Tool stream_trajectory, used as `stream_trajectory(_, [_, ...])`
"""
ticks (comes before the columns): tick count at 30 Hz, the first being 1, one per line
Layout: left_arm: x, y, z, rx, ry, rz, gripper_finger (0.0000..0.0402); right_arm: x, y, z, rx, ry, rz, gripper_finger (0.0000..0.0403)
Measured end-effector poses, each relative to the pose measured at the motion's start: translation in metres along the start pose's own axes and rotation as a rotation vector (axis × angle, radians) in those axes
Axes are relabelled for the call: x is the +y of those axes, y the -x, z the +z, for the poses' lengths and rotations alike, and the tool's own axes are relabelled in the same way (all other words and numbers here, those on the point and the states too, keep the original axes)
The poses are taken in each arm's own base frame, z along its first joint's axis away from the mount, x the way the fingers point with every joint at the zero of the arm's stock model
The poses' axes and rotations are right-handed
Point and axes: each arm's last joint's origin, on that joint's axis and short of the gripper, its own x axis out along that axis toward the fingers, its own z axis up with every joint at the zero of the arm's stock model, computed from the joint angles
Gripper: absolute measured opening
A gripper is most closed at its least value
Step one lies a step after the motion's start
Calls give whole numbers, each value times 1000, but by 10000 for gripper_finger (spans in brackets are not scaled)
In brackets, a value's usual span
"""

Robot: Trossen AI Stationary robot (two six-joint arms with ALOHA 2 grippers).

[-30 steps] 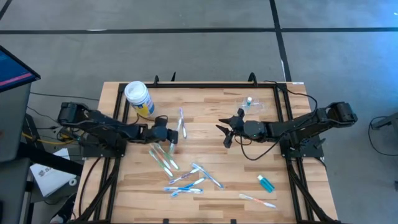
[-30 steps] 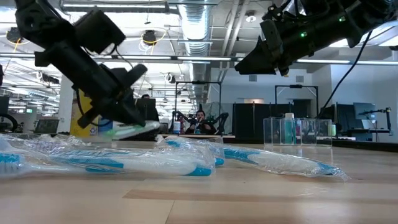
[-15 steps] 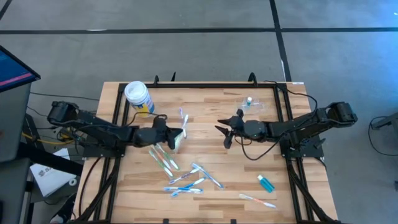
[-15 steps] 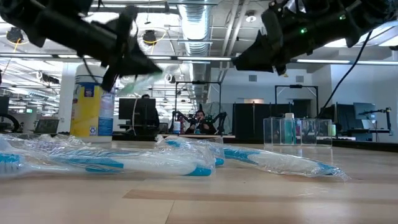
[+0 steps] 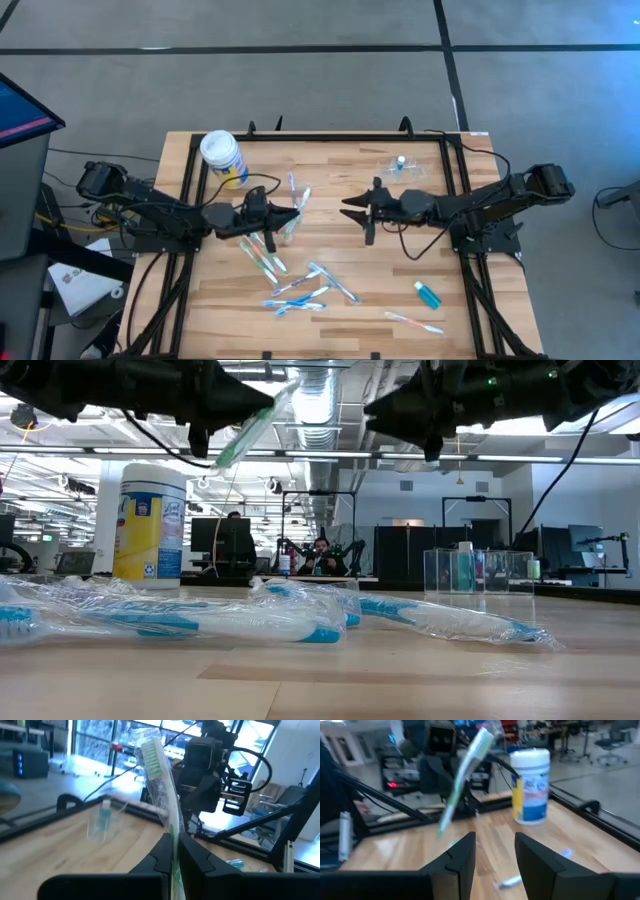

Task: Pick & Place toothbrushing station
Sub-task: Put the top green toothbrush into the right transparent organizer

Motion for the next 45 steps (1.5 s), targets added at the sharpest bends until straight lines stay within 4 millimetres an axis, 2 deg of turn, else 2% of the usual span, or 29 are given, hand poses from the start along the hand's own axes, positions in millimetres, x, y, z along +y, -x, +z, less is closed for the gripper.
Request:
stream_trajectory(4, [-5,-8,1,-19,-32,-12,6,3,0,5,-42,-11,70,128])
stream_trajectory(13, [-29,-52,-7,7,-162,-23,6,8,1,6,-50,-2,177,128])
stream_trajectory(21, [-42,-76,-8,-9,-211,-24,6,13,3,8,-69,31,226,128])
stream_trajectory(45, [-44,-77,-6,-35,-239,-64,6,14,3,9,-80,25,244,128])
